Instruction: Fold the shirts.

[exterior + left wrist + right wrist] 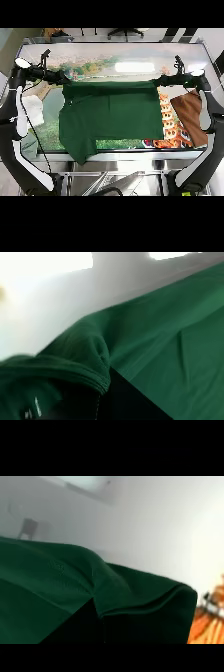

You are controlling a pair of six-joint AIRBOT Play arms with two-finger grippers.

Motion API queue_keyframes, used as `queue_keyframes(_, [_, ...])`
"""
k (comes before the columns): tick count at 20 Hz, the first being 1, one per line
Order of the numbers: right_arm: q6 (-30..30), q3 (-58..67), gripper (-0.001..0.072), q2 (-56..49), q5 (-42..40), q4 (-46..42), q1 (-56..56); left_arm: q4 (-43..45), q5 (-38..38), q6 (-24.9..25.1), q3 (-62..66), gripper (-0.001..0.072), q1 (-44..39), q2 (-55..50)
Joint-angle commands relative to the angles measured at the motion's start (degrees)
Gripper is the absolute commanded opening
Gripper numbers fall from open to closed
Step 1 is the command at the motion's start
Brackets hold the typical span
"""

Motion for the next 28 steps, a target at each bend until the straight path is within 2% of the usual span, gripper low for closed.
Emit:
queue_keyframes(1, [2.08, -0.37, 0.0023, 0.72, 8.96, -6.71, -1.03, 9.64, -2.51, -2.67, -6.71, 0.002, -0.44, 5.86])
queue_keyframes(4, [1.55, -4.02, 0.0023, 0.7, 6.93, -6.97, 0.2, 12.66, 2.89, -2.84, -14.51, 0.002, -0.74, 8.09])
queue_keyframes(8, [1.16, -6.47, 0.0023, 0.63, 4.31, -7.93, 1.57, 12.55, 9.66, -1.75, -21.68, 0.002, -0.76, 8.0])
queue_keyframes(13, [1.64, -6.49, 0.0034, 0.24, 3.48, -7.93, 2.23, 12.17, 14.21, -1.07, -23.89, 0.0023, -0.76, 7.96])
queue_keyframes(14, [1.79, -6.47, 0.0076, 0.28, 3.48, -7.91, 2.45, 12.04, 14.34, -1.09, -23.89, 0.0025, -0.79, 7.96])
queue_keyframes(15, [1.86, -6.43, 0.0222, 0.39, 3.52, -7.87, 2.67, 12.07, 13.94, -1.09, -23.89, 0.0037, -0.98, 7.96])
queue_keyframes(16, [2.08, -6.43, 0.0274, 0.79, 3.8, -7.87, 2.71, 12.07, 13.11, -1.11, -23.82, 0.0308, -0.98, 8.04])
queue_keyframes(17, [2.12, -6.38, 0.0275, 1.57, 4.33, -7.93, 2.6, 12.15, 11.34, -1.86, -23.04, 0.0585, -0.98, 8.02])
queue_keyframes(18, [2.89, -6.38, 0.0317, 2.75, 4.59, -7.98, 2.16, 12.22, 8.98, -3.23, -21.7, 0.0603, -0.87, 8.02])
queue_keyframes(19, [4.04, -6.38, 0.0429, 4.5, 4.83, -7.96, 1.29, 12.24, 5.9, -4.22, -19.74, 0.0602, -0.44, 8.02])
queue_keyframes(20, [5.2, -6.38, 0.0461, 6.45, 5.4, -7.96, 0.2, 12.26, 2.08, -6.03, -17.18, 0.0602, 0.2, 8.07])
queue_keyframes(22, [5.68, -6.4, 0.046, 10.54, 7.5, -7.98, -2.62, 12.31, -5.9, -9.94, -13.46, 0.0601, 2.21, 9.01])
queue_keyframes(24, [6.36, -6.95, 0.0459, 13.46, 10.84, -7.93, -5.46, 12.31, -10.49, -13.05, -15.45, 0.0601, 4.59, 12.74])
queue_keyframes(28, [6.12, -14.19, 0.0458, 17.46, 14.16, -7.93, -8.68, 12.74, -11.26, -16.5, -36.98, 0.0601, 8.22, 28.26])
